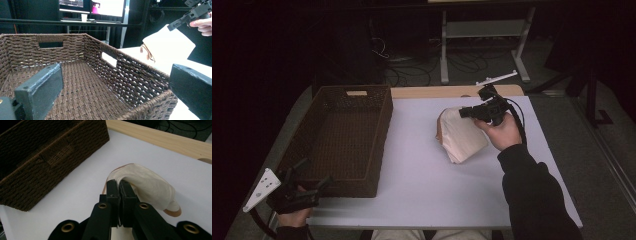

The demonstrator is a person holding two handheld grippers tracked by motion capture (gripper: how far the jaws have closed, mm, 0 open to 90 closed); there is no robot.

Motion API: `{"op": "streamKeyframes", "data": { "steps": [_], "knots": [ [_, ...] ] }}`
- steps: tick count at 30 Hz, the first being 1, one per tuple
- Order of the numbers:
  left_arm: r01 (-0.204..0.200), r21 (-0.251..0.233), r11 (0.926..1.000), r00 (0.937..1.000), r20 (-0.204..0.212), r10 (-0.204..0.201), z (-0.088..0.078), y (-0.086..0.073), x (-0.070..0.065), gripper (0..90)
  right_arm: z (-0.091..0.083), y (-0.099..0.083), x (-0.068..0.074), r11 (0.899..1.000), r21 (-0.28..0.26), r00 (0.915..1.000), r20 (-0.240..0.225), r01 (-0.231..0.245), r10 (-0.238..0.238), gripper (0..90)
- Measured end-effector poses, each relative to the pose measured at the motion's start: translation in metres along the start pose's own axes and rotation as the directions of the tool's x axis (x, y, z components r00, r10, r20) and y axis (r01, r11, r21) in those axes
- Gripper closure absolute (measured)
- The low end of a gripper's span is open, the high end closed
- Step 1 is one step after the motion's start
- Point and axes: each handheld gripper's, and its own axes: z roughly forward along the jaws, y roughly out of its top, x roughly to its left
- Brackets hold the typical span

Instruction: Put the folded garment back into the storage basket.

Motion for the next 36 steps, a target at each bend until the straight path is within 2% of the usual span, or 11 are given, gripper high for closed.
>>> {"op": "streamKeyframes", "data": {
  "steps": [11,17,36],
  "knots": [
    [0.0,0.004,1.0,1.0,0.005,0.0,0.001,-0.001,-0.001,0.0,-0.003,0.016,0.007,1.0,-0.012,0.9996,-0.02,0.022,-0.022,86.5],
    [-0.001,0.008,1.0,1.0,0.007,0.001,0.001,-0.001,-0.001,0.0,-0.009,0.027,0.012,0.999,-0.038,0.9989,-0.033,0.032,-0.033,86.5],
    [-0.001,0.01,0.9999,1.0,0.009,0.001,0.002,-0.001,-0.001,0.0,-0.009,0.053,0.029,0.995,-0.073,0.9949,-0.064,0.073,-0.077,86.5]
  ]
}}
